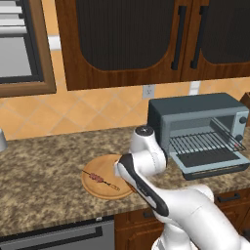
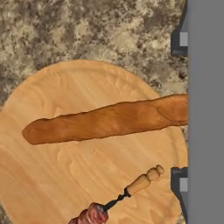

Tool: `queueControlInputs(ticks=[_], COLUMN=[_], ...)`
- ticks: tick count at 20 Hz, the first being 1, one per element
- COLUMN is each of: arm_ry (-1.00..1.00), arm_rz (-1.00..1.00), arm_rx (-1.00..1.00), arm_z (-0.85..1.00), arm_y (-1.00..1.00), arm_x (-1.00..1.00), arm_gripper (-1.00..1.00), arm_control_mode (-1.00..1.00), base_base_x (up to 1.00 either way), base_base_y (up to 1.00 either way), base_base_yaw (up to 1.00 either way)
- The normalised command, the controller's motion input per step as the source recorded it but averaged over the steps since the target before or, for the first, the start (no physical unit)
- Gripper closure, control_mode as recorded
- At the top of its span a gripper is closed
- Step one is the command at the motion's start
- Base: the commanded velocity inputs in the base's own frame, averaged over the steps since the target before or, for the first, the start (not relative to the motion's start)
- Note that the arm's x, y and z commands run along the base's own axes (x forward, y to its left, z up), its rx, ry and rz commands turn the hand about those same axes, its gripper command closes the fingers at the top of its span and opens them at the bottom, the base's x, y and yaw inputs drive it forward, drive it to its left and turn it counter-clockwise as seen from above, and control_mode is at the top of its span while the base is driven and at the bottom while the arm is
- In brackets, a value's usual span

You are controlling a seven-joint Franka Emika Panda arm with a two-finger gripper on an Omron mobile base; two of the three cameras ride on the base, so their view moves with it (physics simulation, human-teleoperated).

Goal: Pick up the kebab skewer and baguette bread, and place them inside the toaster oven. Close the toaster oven door and start by setting the timer.

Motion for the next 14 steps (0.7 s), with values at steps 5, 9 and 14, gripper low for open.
queueControlInputs(ticks=[5,9,14], arm_ry=[0.08,0.02,0.01], arm_rz=[0.0,0.0,0.0], arm_rx=[0.0,0.0,0.0], arm_z=[-0.38,-0.15,-0.1], arm_y=[0.17,0.05,0.0], arm_x=[0.19,0.33,0.35], arm_gripper=[-1.0,-1.0,-1.0], arm_control_mode=[-1.0,-1.0,-1.0], base_base_x=[0.0,0.0,0.0], base_base_y=[0.0,0.0,0.0], base_base_yaw=[0.0,0.0,0.0])
